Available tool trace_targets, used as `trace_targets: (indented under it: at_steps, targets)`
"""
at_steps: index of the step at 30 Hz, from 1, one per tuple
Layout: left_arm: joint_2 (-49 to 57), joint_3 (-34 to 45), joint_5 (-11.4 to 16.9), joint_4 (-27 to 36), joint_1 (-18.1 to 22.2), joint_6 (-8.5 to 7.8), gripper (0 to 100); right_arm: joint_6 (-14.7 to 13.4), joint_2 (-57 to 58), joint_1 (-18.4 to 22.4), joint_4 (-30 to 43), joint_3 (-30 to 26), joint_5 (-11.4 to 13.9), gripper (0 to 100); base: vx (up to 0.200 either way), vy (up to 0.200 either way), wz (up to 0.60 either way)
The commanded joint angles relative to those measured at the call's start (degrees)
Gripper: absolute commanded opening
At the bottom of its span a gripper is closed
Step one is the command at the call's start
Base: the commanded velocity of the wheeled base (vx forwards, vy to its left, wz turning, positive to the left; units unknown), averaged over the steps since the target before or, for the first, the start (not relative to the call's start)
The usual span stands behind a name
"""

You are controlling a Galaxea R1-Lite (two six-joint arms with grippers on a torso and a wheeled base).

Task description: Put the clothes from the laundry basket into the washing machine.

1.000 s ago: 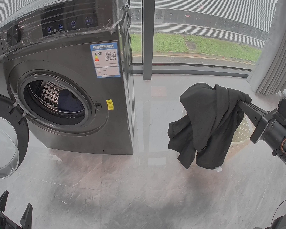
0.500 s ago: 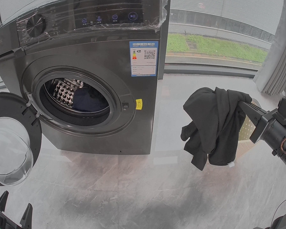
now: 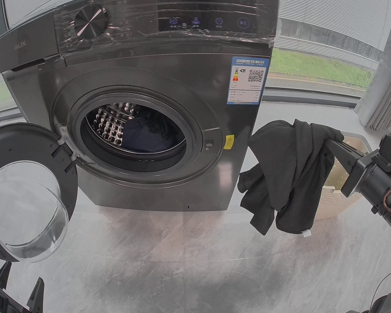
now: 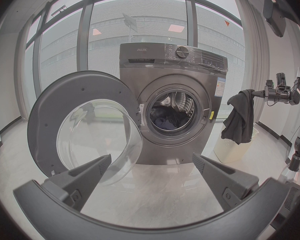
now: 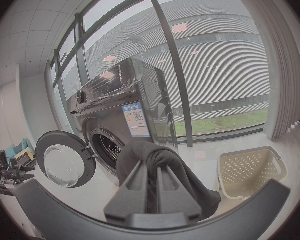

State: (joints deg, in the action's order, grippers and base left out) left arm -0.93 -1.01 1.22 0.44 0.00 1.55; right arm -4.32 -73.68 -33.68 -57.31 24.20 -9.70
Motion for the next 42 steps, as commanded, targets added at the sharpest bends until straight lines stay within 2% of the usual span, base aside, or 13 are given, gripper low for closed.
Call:
trace_targets:
  at_steps: [1, 7, 13, 34, 42]
  targets:
    - [0.8, 0.8, 0.0, 0.0, 0.0, -0.05, 100, 0.0, -0.1, -0.2, -0.1, -0.2, 0.0, 0, -0.2, 0.0, 0.0]
    - [0.8, 0.8, 0.0, 0.0, 0.0, -0.05, 100, 0.0, -0.2, -0.2, 0.0, -0.3, 0.1, 0, -0.2, 0.0, 0.0]
    - [0.8, 0.8, 0.0, 0.0, 0.0, 0.12, 100, 0.0, -0.3, -0.2, 0.0, -0.4, 0.2, 0, 0.0, 0.0, 0.0]
    - [0.8, 0.8, 0.0, 0.0, 0.0, 0.12, 100, 0.0, -0.2, -0.2, -0.1, -0.3, 0.5, 0, 0.0, 0.2, 0.0]
    - [0.8, 0.8, -0.1, 0.0, 0.0, 0.21, 100, 0.0, -0.2, -0.2, -0.1, -0.6, 0.7, 0, 0.0, 0.0, 0.0]
